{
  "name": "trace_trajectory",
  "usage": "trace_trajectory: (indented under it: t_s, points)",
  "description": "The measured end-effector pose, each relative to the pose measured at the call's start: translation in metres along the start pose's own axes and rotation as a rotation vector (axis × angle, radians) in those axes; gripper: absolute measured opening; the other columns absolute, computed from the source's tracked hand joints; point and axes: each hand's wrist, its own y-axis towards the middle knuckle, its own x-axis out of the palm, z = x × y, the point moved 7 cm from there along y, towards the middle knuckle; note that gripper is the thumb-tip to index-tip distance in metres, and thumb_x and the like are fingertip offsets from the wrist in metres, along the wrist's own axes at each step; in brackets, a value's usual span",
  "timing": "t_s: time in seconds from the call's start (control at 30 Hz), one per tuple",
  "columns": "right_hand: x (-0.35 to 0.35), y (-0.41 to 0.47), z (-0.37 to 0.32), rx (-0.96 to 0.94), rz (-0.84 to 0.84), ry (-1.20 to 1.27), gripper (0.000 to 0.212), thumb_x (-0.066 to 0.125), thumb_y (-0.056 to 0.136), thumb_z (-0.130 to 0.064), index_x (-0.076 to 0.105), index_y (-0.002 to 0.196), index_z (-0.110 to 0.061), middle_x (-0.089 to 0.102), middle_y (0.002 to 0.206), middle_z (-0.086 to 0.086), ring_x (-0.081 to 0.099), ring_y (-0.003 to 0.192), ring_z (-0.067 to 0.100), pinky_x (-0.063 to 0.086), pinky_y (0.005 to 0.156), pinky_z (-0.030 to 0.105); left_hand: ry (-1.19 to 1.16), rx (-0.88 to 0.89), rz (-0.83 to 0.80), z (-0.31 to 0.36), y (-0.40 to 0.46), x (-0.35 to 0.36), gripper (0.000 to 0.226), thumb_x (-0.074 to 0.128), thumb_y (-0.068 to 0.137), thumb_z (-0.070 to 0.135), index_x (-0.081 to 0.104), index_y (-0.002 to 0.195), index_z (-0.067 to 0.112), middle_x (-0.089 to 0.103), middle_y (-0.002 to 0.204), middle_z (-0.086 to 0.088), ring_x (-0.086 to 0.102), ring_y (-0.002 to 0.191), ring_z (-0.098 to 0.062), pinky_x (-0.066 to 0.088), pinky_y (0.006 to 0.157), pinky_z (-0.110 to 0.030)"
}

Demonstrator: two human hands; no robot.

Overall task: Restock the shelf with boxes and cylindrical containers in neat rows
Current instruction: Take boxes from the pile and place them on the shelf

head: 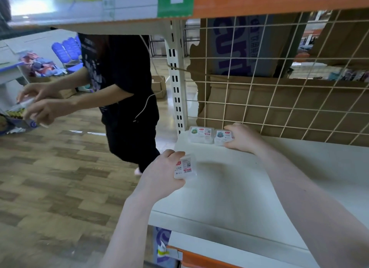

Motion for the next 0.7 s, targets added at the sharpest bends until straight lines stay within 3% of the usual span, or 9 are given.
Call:
trace_trajectory:
  t_s: [0.4,0.7]
  points:
    - [-0.011,-0.013,0.011,0.007,0.048,0.088,0.065,0.069,0.079,-0.038,0.044,0.137,-0.021,0.045,0.132,0.004,0.047,0.119,0.024,0.042,0.093,0.036,0.035,-0.009,-0.039,0.011,0.009,0.003,0.067,0.063,0.079,0.027,0.037,0.140,0.029,0.043,0.130,0.008,0.049,0.112,-0.014,0.047,0.084,-0.029]
    - [-0.034,-0.078,0.064,0.190,0.187,0.028,0.044,0.048,0.094,-0.037,0.047,0.135,-0.020,0.045,0.137,0.005,0.046,0.122,0.027,0.041,0.094,0.036,0.050,0.033,-0.074,0.039,0.026,0.010,0.068,0.062,0.078,0.029,0.038,0.140,0.030,0.041,0.132,0.009,0.050,0.112,-0.018,0.050,0.083,-0.033]
